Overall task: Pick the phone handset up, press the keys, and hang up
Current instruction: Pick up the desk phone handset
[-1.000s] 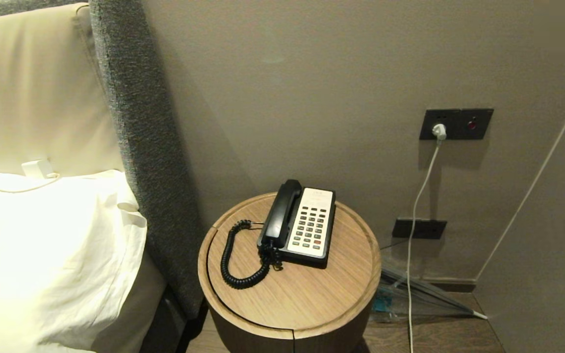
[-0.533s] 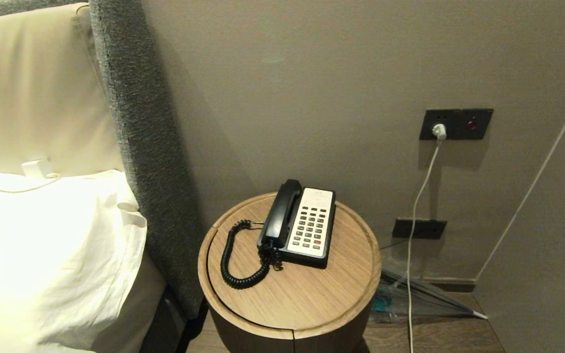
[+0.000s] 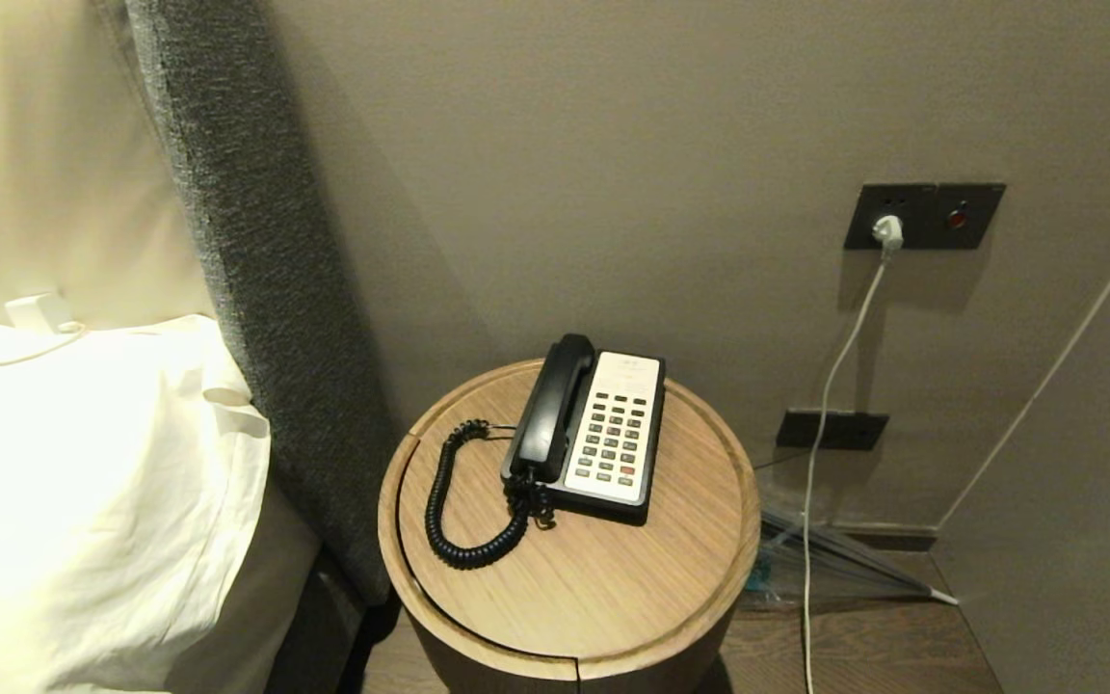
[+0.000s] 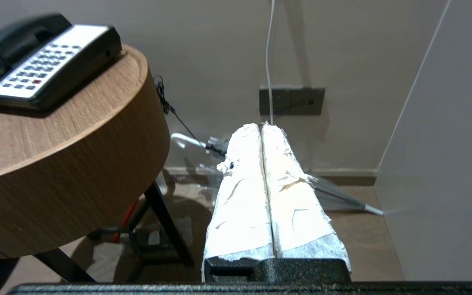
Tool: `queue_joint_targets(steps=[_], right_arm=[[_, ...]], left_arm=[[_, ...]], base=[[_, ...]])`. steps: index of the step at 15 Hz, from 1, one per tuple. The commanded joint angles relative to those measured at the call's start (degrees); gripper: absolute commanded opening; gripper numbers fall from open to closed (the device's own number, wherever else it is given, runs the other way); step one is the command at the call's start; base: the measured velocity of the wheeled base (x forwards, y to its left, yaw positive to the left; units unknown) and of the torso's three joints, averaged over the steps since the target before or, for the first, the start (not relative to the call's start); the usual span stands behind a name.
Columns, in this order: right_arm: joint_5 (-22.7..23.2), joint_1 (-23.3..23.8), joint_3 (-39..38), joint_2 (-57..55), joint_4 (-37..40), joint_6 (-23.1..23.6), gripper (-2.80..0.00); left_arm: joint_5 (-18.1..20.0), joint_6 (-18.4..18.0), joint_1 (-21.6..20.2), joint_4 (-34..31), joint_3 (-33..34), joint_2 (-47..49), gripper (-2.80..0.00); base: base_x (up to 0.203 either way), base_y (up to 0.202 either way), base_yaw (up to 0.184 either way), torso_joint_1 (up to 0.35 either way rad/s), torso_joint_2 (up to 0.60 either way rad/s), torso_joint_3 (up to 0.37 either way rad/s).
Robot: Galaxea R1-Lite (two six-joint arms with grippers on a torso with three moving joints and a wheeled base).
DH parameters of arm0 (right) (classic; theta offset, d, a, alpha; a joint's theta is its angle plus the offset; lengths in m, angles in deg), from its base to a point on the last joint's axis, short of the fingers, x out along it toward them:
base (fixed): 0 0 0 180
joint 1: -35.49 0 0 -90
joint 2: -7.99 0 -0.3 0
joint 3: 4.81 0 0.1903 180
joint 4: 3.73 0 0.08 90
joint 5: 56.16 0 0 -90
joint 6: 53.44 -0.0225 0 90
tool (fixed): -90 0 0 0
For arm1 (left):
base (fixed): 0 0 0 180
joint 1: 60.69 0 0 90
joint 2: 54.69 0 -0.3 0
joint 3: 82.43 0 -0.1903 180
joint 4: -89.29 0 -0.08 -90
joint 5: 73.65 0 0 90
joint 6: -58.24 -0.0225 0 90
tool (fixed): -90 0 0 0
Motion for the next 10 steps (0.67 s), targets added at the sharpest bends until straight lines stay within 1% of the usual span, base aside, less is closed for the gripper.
queue_joint_targets(steps=[1,10], right_arm=[[0.00,0.00,-1.14,-0.08,-0.03,0.00,-2.80],[0.00,0.00,-1.14,-0.08,-0.03,0.00,-2.80]], left_arm=[[-0.09,0.02,0.00,0.03,1.14,0.07,-2.80],[-0.10,0.37,0.00,0.12,1.14,0.07,-2.80]], base=[[0.000,0.000,0.000,0.002,0.01,-0.198],[0.000,0.000,0.000,0.002,0.00,-0.197]])
